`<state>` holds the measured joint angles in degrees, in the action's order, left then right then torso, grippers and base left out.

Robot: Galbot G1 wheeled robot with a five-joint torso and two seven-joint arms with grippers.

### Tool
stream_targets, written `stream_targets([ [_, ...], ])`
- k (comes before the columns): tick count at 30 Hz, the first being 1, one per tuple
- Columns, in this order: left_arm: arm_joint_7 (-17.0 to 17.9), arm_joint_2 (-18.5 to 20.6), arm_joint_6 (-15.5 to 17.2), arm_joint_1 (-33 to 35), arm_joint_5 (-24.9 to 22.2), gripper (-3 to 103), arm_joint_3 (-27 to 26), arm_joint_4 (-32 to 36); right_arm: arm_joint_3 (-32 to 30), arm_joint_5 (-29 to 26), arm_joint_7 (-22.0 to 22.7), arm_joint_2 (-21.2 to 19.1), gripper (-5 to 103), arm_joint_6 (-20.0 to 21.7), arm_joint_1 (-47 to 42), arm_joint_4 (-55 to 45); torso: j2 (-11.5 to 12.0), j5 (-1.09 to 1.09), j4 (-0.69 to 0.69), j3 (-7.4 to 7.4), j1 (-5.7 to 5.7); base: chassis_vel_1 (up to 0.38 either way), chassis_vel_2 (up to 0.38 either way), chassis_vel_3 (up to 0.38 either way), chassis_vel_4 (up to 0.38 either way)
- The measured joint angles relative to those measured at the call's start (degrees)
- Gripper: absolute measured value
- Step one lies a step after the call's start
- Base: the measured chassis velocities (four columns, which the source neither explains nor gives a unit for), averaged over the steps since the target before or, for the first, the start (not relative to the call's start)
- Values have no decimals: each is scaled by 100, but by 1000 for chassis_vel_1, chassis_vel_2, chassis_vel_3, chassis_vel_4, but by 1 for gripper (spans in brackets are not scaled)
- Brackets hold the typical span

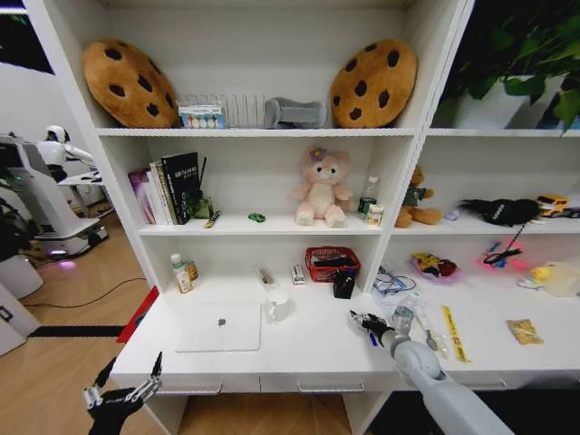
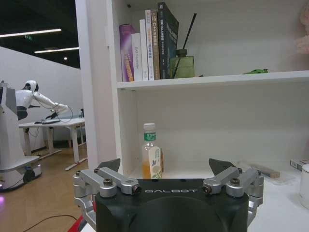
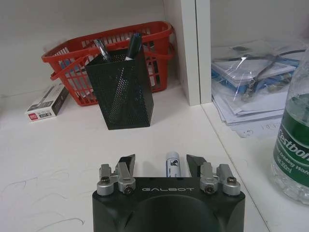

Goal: Organize the objects on the table.

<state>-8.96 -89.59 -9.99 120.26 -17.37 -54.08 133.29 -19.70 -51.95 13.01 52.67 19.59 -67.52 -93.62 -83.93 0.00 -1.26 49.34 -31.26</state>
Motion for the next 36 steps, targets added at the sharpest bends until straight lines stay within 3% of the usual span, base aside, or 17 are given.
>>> stream_targets([
  [1, 0, 0, 0, 0, 0, 100, 0, 0, -8, 10, 6, -11, 54, -6, -45, -12, 0, 0, -1, 0, 0, 0, 0, 0, 0],
  [3, 0, 0, 0, 0, 0, 100, 0, 0, -11, 14, 6, -19, 54, -12, -58, -12, 0, 0, -1, 0, 0, 0, 0, 0, 0],
  [9, 0, 0, 0, 0, 0, 100, 0, 0, -16, 25, 5, -18, 26, -34, -106, -30, 0, 0, -1, 0, 0, 0, 0, 0, 0],
  [11, 0, 0, 0, 0, 0, 100, 0, 0, -16, 25, 5, -17, 26, -34, -104, -29, 0, 0, -1, 0, 0, 0, 0, 0, 0],
  [12, 0, 0, 0, 0, 0, 100, 0, 0, -17, 25, 5, -13, 16, -35, -98, -28, 0, -1, -1, 0, 0, 0, 0, 0, 0],
  [20, 0, 0, 0, 0, 0, 100, 0, 0, -88, 27, 3, -26, 12, -89, -81, -104, 0, -1, -1, 0, 0, 0, 0, 0, 0],
  [21, 0, 0, 0, 0, 0, 100, 0, 0, -98, 88, -33, -30, 12, -190, -62, -130, 1, -1, -2, 0, 0, 0, 0, 0, 0],
  [22, 0, 0, 0, 0, 0, 100, 0, 0, -96, 400, -357, -12, 12, -756, 44, -148, 0, 0, -2, 0, 0, 0, 0, 0, 0],
  [23, 0, 0, 0, 0, 0, 100, 0, 0, -96, 400, -357, -12, 12, -756, 44, -148, 0, 0, -2, 0, 0, 0, 0, 0, 0],
  [24, 0, 0, 0, 0, 0, 100, 0, 0, -48, 898, -804, 39, 12, -1438, 312, -100, 0, 0, -2, 0, 0, 0, 0, 0, 0],
  [25, 0, 0, 0, 0, 0, 100, 0, 0, 60, 1198, -966, 112, 12, -1815, 627, 37, 1, 1, 2, 0, 0, 0, 0, 0, 0],
  [28, 1, 0, 0, 0, 0, 100, 0, 0, 143, 1477, -999, 167, 12, -2115, 817, 198, 1, 0, 3, 0, 0, 0, 0, 0, 0],
  [29, 1, 0, 0, 0, 0, 100, 0, 0, 285, 1948, -1035, 263, 12, -2638, 1088, 564, 0, 0, 0, 0, 0, 0, 0, 0, 0],
  [30, 1, 0, 0, 0, 0, 100, 0, 0, 345, 2091, -1055, 300, 12, -2809, 1189, 711, 1, -1, 0, 0, -1, 0, 0, 0, 0],
  [36, 1, 0, 0, 0, 0, 100, 0, 0, 726, 2324, -1013, 565, 12, -3479, 1739, 1492, 1, 0, -2, 0, 0, 0, 0, 0, 0],
])
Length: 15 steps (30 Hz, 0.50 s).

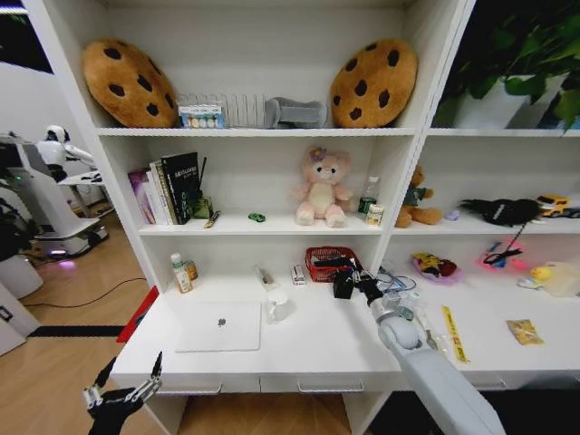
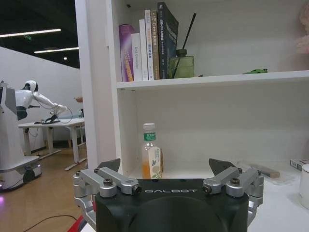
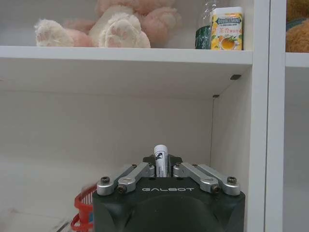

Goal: Organize the objects on the table.

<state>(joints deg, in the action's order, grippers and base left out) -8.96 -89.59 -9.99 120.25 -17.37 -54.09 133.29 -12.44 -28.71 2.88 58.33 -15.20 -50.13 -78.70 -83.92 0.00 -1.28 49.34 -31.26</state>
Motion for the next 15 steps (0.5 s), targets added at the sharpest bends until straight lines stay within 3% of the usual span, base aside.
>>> stream_targets([
  [10, 0, 0, 0, 0, 0, 100, 0, 0, 402, 14, 490, 497, 12, -496, 745, 739, 0, 1, 1, 0, 0, 0, 0, 0, 0],
  [15, 0, 0, 0, 0, 0, 100, 0, 0, 402, 45, 610, 581, 12, -518, 849, 936, -1, 1, 0, 0, 0, 0, 0, 0, 0],
])
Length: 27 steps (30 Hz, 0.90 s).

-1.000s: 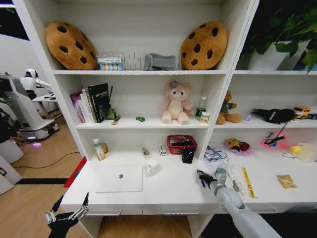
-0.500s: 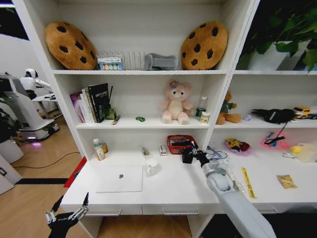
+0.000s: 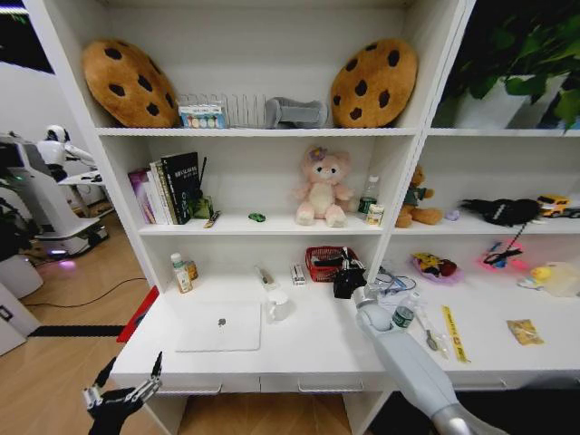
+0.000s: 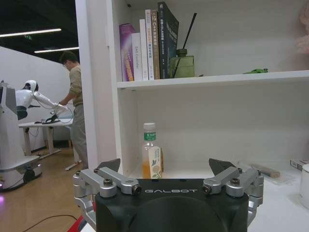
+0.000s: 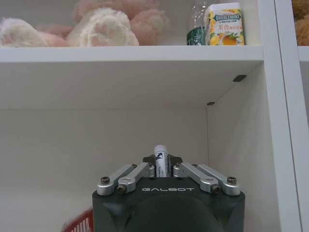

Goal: Organize the objects on the table.

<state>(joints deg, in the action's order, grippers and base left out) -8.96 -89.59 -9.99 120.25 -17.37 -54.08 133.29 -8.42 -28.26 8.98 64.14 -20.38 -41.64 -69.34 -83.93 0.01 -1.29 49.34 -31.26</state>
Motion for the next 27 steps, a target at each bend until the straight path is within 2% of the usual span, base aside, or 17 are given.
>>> stream_targets([
  [10, 0, 0, 0, 0, 0, 100, 0, 0, 27, 39, -13, 335, 12, -148, 273, 549, 0, 0, 2, 0, 0, 0, 0, 0, 0],
  [16, 0, 0, 0, 0, 0, 100, 0, 0, -57, -2, -145, 377, 9, -154, 244, 619, 0, -1, 2, 0, 0, 0, 0, 0, 0],
  [18, 0, 0, 0, 0, 0, 100, 0, 0, -128, -27, -195, 383, 22, -152, 239, 667, 0, 0, 1, 0, 0, 0, 0, 0, 0],
  [19, 0, 0, 0, 0, 0, 100, 0, 0, -128, -27, -195, 383, 22, -152, 239, 667, 0, 0, 1, 0, 0, 0, 0, 0, 0],
  [21, 0, 0, 0, 0, 0, 100, 0, 0, -177, -41, -205, 384, 33, -152, 246, 715, 0, -1, 1, 0, 0, 0, 0, 0, 0],
  [24, 0, 0, 0, 0, 0, 100, 0, 0, -187, -44, -205, 378, 33, -152, 246, 719, 0, -1, 2, 0, 0, 0, 0, 0, 0],
  [25, 0, 0, 0, 0, 0, 100, 0, 0, -206, -63, -206, 350, 43, -150, 229, 687, 0, 0, 2, 0, 0, 0, 0, 0, 0],
  [27, 0, 0, 0, 0, -1, 100, 0, 0, -222, -100, -207, 311, 55, -126, 181, 615, 0, -1, 1, 0, 0, 0, 0, 0, 0],
])
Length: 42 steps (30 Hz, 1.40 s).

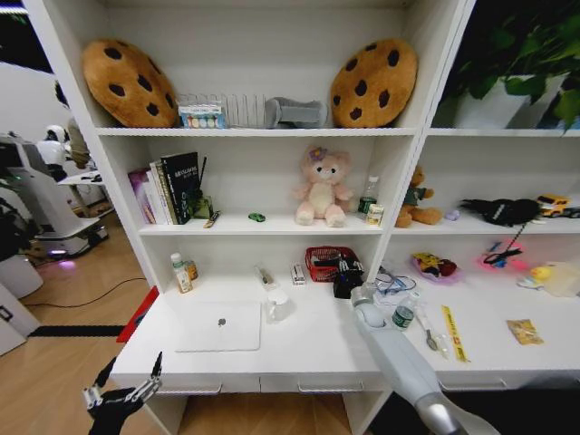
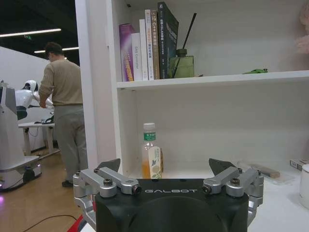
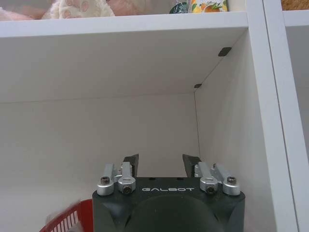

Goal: Organize the objects on the table.

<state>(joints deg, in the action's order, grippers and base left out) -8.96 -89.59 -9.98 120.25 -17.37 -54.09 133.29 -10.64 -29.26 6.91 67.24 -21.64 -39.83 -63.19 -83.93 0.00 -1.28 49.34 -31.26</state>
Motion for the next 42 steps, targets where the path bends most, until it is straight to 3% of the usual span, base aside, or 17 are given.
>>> stream_targets([
  [3, 0, 0, 0, 0, 0, 100, 0, 0, -4, -10, 0, -15, 60, 8, -21, -24, 0, 0, 0, 0, 0, 0, 0, 0, 0],
  [8, 1, 0, 0, 0, 0, 100, 0, 0, -110, -194, -9, -232, 82, 193, -467, -748, 0, 0, 2, 0, -1, 0, 0, 0, 0],
  [9, 1, 0, 0, 0, 0, 100, 0, 0, -110, -194, -9, -232, 82, 193, -467, -748, 0, 0, 2, 0, -1, 0, 0, 0, 0],
  [11, 0, 0, -1, 0, 0, 100, 0, 1, -219, -139, 364, -449, 92, 428, -972, -1544, 0, -1, 0, 0, 0, 0, 0, 0, 0],
  [12, 0, 0, -1, 0, 0, 100, 0, 1, -219, -139, 364, -449, 92, 428, -972, -1544, 0, -1, 0, 0, 0, 0, 0, 0, 0],
  [14, 2, 0, 0, 0, 1, 100, 0, 1, -399, -231, 495, -766, 99, 896, -1546, -2408, -1, 0, 0, 0, 0, 0, 0, 0, 0],
  [17, 1, 0, 0, 0, 1, 100, 0, 0, -484, -282, 541, -859, 99, 1059, -1760, -2726, 0, 2, -1, 0, 0, 0, 0, 0, 0],
  [19, 0, 0, 0, 0, 0, 100, 0, 1, -930, -205, 747, -1049, 100, 1494, -2659, -3783, 0, 0, 2, -1, 0, 0, 0, 0, 0],
  [24, 2, 0, -1, 0, 1, 100, 0, 1, -1816, -63, 661, -1078, 100, 1745, -3909, -4693, -1, 0, -3, -1, 1, 0, 0, 0, 0],
  [25, 0, 0, -1, 0, 0, 100, 0, 1, -2309, -42, 235, -1026, 100, 1648, -4399, -4981, -1, 0, 0, -1, 2, 0, 0, 0, 0],
  [26, 0, 0, -1, 0, 0, 100, 0, 1, -2309, -42, 235, -1026, 100, 1648, -4399, -4981, -1, 0, 0, -1, 2, 0, 0, 0, 0],
  [28, 1, 0, 0, 0, 0, 100, 0, 1, -2985, -110, -351, -825, 100, 1350, -5101, -5290, -1, 1, 2, -1, 2, 0, 0, 0, 0],
  [30, 1, 0, 0, 0, 0, 100, 0, 1, -3172, -121, -443, -706, 100, 1291, -5339, -5368, -1, 0, 2, -1, 2, 0, 0, 0, 0],
  [33, 3, 0, -1, 0, 1, 100, -1, 1, -3708, -127, -712, 9, 100, 1084, -6105, -5636, -1, 0, 0, -1, 2, 0, 0, 0, 0],
  [42, 1, 0, -1, 0, 1, 100, 0, 1, -3953, 161, -875, 856, 100, 651, -6753, -5857, -1, 2, 2, -1, 1, -20, -27, 15, 18],
])
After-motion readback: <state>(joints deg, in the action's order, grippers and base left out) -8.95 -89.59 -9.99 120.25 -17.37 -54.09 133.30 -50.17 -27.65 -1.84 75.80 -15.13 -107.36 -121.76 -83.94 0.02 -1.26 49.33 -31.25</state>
